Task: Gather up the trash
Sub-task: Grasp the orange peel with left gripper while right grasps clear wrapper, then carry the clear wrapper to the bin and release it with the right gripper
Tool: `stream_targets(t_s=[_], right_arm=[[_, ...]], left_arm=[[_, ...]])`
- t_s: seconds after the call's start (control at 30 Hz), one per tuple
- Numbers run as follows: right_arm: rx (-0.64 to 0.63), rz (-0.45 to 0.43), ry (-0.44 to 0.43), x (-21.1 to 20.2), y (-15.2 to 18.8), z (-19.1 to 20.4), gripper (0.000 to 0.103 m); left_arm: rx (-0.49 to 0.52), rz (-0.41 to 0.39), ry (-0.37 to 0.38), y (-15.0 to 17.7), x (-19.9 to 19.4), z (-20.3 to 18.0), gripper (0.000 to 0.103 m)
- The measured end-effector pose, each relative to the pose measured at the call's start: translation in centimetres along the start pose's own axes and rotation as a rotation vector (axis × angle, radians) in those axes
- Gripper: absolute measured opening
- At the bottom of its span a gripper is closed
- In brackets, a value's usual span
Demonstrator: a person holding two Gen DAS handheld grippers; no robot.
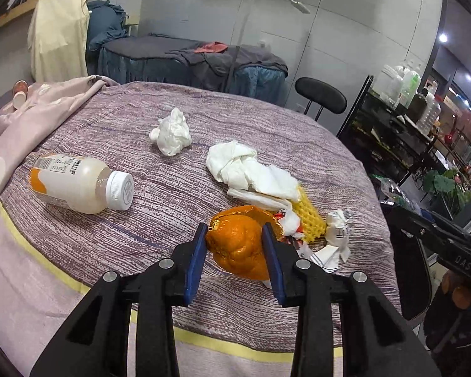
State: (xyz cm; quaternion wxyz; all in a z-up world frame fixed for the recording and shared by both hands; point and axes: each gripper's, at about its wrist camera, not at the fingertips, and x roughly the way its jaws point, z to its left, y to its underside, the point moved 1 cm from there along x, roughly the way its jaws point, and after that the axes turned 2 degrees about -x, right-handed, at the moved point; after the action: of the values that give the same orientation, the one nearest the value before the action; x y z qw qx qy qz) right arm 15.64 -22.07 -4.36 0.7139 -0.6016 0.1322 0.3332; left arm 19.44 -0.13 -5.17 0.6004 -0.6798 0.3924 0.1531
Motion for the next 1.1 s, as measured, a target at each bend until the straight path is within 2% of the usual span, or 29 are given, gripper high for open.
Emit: stream_targets(t_s=[0.17,0.37,0.7,1.1], right_arm=[[0.026,-0.041,0.029,-2.6,1.2,-1.6,0.049],[0.080,-0.067,0.064,-5.5,2.9,-4.2,0.049],[0.169,-0.081,0.148,-9.2,6.1,-8.5,0.049],[0.276,-0.032,0.252,-10.0,10.2,-13.9,0.049]], left_arm=[[-0.001,-0.073,0.021,0.4,-2.9,-1.8,0.035],[0.026,-0.108,0.073,0.8,-4.6,-4.6,0.035],[0.100,-0.097,0.173,1.9,-4.6,-10.2,0.035],[0.167,-0.034,0.262,3.5,-2.9,-15.6,0.035]])
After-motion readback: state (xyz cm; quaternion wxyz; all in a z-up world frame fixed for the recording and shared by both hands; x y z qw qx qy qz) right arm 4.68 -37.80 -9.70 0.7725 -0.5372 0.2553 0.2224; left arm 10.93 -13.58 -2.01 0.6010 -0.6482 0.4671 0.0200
